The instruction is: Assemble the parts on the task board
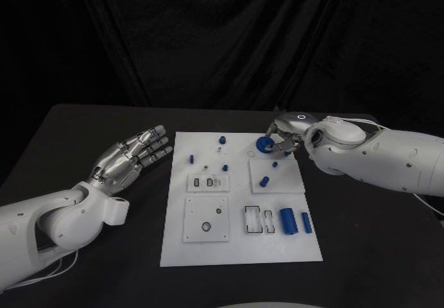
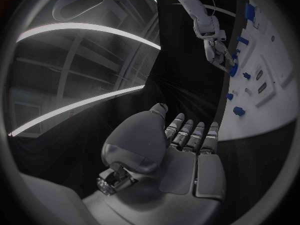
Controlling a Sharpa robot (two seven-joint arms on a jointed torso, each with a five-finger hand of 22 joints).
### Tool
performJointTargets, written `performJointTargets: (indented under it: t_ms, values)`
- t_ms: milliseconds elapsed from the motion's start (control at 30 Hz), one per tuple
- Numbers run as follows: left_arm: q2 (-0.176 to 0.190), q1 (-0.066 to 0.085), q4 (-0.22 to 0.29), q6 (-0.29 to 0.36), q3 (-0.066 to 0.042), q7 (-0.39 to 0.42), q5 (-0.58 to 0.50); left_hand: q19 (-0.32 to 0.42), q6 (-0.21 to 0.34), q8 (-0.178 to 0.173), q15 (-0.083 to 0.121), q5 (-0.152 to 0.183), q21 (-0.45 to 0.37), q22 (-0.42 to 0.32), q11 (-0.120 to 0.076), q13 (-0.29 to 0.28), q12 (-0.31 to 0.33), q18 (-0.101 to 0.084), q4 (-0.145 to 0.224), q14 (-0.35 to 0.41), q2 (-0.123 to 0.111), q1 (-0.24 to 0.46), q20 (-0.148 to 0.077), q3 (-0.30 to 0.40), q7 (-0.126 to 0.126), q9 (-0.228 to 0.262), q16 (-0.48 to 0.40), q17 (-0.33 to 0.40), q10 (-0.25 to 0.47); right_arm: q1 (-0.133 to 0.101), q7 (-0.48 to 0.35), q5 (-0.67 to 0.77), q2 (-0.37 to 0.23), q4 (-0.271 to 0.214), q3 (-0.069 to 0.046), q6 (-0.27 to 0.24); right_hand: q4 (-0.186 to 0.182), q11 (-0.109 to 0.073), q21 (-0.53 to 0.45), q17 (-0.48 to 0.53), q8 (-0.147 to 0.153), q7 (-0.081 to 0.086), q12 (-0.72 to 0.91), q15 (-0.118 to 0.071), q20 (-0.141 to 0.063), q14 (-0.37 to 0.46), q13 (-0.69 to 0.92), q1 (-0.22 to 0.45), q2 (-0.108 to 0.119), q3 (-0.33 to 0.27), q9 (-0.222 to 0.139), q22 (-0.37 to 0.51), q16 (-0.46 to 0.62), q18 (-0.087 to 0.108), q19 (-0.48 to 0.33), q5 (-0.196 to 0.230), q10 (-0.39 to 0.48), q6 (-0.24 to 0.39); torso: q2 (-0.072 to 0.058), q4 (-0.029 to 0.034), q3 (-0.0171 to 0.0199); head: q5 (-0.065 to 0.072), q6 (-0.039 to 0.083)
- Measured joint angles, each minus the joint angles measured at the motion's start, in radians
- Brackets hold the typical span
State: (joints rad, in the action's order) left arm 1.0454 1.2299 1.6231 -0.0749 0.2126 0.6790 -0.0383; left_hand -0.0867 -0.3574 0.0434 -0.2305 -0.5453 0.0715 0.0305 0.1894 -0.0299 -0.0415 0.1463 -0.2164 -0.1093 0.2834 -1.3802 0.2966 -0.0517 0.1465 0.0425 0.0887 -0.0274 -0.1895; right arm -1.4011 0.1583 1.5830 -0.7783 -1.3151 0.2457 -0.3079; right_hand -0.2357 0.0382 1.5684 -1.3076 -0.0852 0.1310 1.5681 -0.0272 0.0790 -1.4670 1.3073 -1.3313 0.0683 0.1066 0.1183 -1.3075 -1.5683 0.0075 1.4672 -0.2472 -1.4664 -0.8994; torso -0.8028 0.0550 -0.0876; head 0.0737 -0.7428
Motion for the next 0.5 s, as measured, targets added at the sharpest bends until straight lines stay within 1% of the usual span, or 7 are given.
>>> performJointTargets:
  t_ms: [100, 133, 167, 300, 367, 467, 500]
  values:
    - [-0.001, 0.000, -0.001, 0.000, 0.000, 0.000, 0.000, 0.000, 0.000, 0.000, 0.000, 0.000, 0.000, 0.000, 0.000, 0.000, 0.000, -0.001, 0.000, 0.000, 0.000, 0.000, 0.000, 0.000, 0.000, 0.000, 0.000, 0.000, 0.000, 0.001, 0.000, 0.000, 0.003, 0.002, -0.001, 0.004, 0.000, 0.002, 0.000, 0.000, 0.000, 0.000, 0.000, 0.002, 0.004, 0.001, 0.000, 0.000, 0.000, 0.000, 0.002, 0.000, 0.000, 0.000, -0.001, -0.006, 0.001, -0.003, 0.000, 0.0006, 0.0000, 0.001, -0.001]
    - [-0.001, 0.000, -0.001, 0.000, 0.000, 0.000, 0.000, -0.003, 0.000, 0.000, 0.000, 0.000, 0.000, 0.000, 0.003, 0.000, 0.000, -0.009, -0.003, 0.000, 0.000, 0.000, -0.003, 0.003, 0.000, 0.000, 0.000, 0.000, -0.003, 0.001, 0.000, 0.000, 0.003, 0.003, -0.001, 0.005, 0.000, 0.002, 0.000, 0.000, -0.002, 0.002, 0.000, 0.002, 0.005, 0.001, 0.001, 0.000, 0.000, 0.000, 0.003, 0.000, 0.000, 0.000, -0.002, -0.013, 0.001, -0.008, 0.000, 0.0007, 0.0000, 0.001, -0.001]
    - [-0.001, 0.000, -0.001, -0.001, 0.000, 0.000, 0.000, -0.004, 0.000, 0.000, 0.000, 0.000, 0.000, 0.000, 0.003, 0.000, 0.000, -0.016, -0.003, 0.000, 0.000, 0.000, -0.004, 0.003, 0.000, 0.000, 0.000, 0.000, -0.004, 0.001, 0.000, 0.000, 0.004, 0.003, -0.001, 0.006, 0.002, 0.002, 0.000, 0.000, -0.004, 0.000, 0.000, 0.002, 0.005, 0.001, 0.001, 0.000, 0.000, 0.002, 0.004, 0.000, 0.000, 0.000, -0.002, -0.020, 0.002, -0.012, 0.000, 0.0008, 0.0000, 0.001, -0.001]
    - [-0.001, 0.000, -0.002, -0.001, 0.000, 0.000, 0.000, -0.004, 0.000, 0.000, 0.000, 0.000, 0.000, 0.000, 0.004, 0.000, 0.000, -0.016, -0.003, 0.000, 0.000, 0.000, -0.004, 0.003, 0.000, 0.000, 0.000, 0.000, -0.004, 0.001, 0.000, 0.000, 0.006, 0.004, -0.002, 0.007, 0.019, 0.007, 0.000, 0.000, -0.011, 0.002, 0.000, 0.009, 0.011, 0.001, 0.001, -0.003, -0.003, 0.013, 0.006, 0.000, 0.000, 0.000, -0.001, -0.084, 0.000, -0.034, 0.000, 0.0009, 0.0000, 0.000, -0.002]
    - [-0.001, 0.000, -0.003, -0.001, 0.000, 0.000, 0.000, -0.004, 0.000, 0.000, 0.000, 0.000, 0.000, 0.000, 0.004, 0.000, 0.000, -0.016, -0.003, 0.000, 0.000, 0.000, -0.004, 0.003, 0.000, 0.000, 0.000, 0.000, -0.004, 0.001, -0.001, 0.000, 0.007, 0.005, -0.004, 0.007, 0.024, 0.009, 0.000, 0.000, -0.017, 0.001, 0.000, 0.009, 0.012, 0.001, 0.001, -0.006, -0.006, 0.018, 0.012, 0.000, 0.000, 0.000, -0.002, -0.112, 0.002, -0.048, 0.000, 0.0008, 0.0000, -0.001, -0.002]
    - [-0.001, 0.000, -0.004, -0.002, 0.000, 0.000, 0.000, -0.004, 0.000, 0.000, 0.000, 0.000, 0.000, 0.000, 0.004, 0.000, 0.000, -0.016, -0.003, 0.000, 0.000, 0.000, -0.004, 0.003, 0.000, 0.000, 0.000, 0.000, -0.004, 0.002, -0.001, 0.000, 0.009, 0.005, -0.005, 0.007, 0.038, 0.009, 0.000, 0.000, -0.026, -0.001, 0.000, 0.009, 0.012, 0.001, 0.001, -0.009, -0.008, 0.032, 0.020, 0.000, 0.000, 0.000, -0.002, -0.168, 0.002, -0.069, 0.000, 0.0008, -0.0001, -0.001, -0.002]
    - [-0.001, 0.000, -0.004, -0.002, 0.000, 0.000, 0.000, -0.004, 0.000, 0.000, 0.000, 0.000, 0.000, 0.000, 0.004, 0.000, 0.000, -0.016, -0.003, 0.000, 0.000, 0.000, -0.004, 0.003, 0.000, 0.000, 0.000, 0.000, -0.004, 0.002, -0.002, 0.000, 0.009, 0.005, -0.005, 0.007, 0.045, 0.009, 0.000, 0.000, -0.030, 0.003, 0.000, 0.009, 0.012, 0.001, 0.001, -0.015, -0.002, 0.039, 0.020, 0.000, 0.000, 0.000, -0.002, -0.191, 0.002, -0.076, 0.000, 0.0007, -0.0001, -0.001, -0.002]
